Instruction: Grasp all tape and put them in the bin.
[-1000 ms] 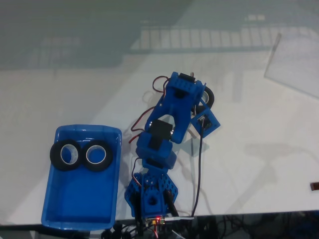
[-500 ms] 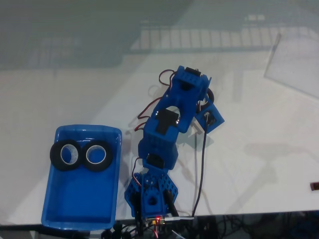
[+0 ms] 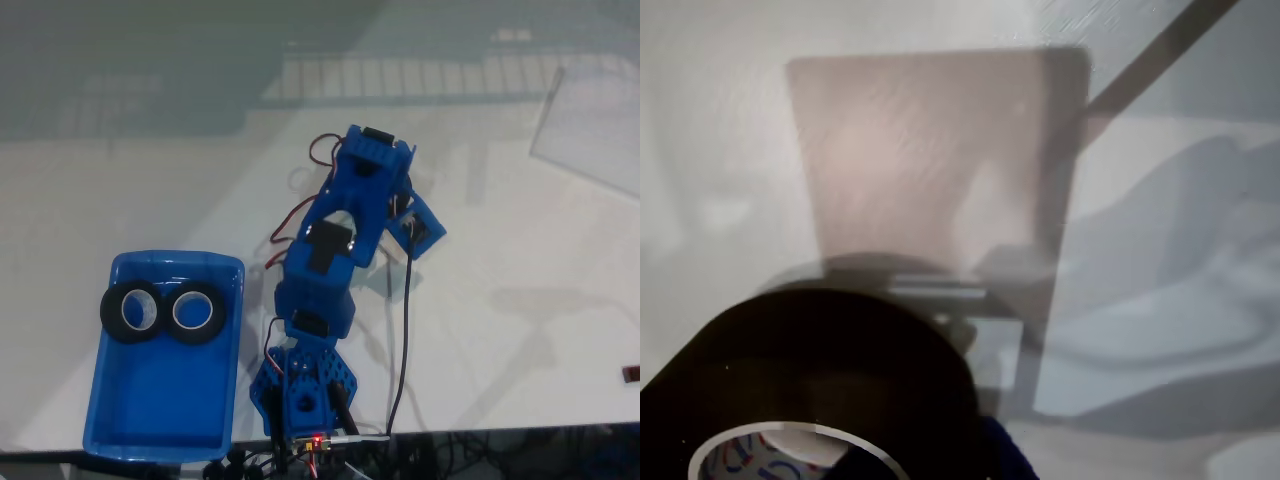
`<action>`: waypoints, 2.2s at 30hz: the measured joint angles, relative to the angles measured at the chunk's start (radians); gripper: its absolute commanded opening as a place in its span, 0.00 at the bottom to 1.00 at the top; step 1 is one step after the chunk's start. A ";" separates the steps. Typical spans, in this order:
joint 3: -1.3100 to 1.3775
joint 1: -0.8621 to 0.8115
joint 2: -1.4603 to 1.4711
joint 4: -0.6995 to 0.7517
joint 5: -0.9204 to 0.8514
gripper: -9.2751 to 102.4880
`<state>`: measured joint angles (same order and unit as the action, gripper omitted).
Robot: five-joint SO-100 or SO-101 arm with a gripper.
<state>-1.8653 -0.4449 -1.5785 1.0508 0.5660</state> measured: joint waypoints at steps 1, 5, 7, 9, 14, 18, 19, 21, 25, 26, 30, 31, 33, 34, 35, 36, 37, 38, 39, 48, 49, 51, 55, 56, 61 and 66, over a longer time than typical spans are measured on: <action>-0.002 0.011 -0.034 0.009 -0.011 0.08; -0.002 0.064 -0.192 0.060 -0.044 0.08; -0.002 0.104 -0.278 0.089 -0.061 0.08; -0.002 0.155 -0.371 0.117 -0.074 0.08; -0.002 0.322 -0.609 0.179 -0.121 0.08; -0.002 0.494 -0.770 0.232 -0.184 0.08; -0.002 0.549 -0.808 0.247 -0.207 0.08; -0.002 0.640 -0.868 0.276 -0.252 0.08; -0.002 0.864 -0.977 0.374 -0.368 0.08; -0.008 0.927 -0.999 0.403 -0.403 0.08; -0.094 1.146 -1.074 0.457 -0.537 0.08; -0.121 1.183 -1.089 0.462 -0.571 0.08; -0.187 1.252 -1.121 0.465 -0.638 0.08; -0.221 1.285 -1.134 0.465 -0.669 0.08; -0.252 1.305 -1.141 0.465 -0.699 0.08; -0.282 1.319 -1.149 0.465 -0.721 0.08; -0.313 1.328 -1.155 0.465 -0.741 0.08; -0.339 1.335 -1.161 0.463 -0.761 0.08; -0.362 1.344 -1.166 0.459 -0.779 0.08; -0.437 1.381 -1.189 0.414 -0.879 0.08; -0.443 1.387 -1.193 0.407 -0.881 0.09; -0.456 1.397 -1.201 0.388 -0.881 0.12; -0.459 1.397 -1.210 0.370 -0.865 0.24; -0.459 1.396 -1.215 0.365 -0.859 0.26; -0.457 1.393 -1.239 0.336 -0.811 0.30; -0.457 1.393 -1.258 0.301 -0.765 0.30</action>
<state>-2.3224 0.9480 -2.8363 1.3514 -0.1994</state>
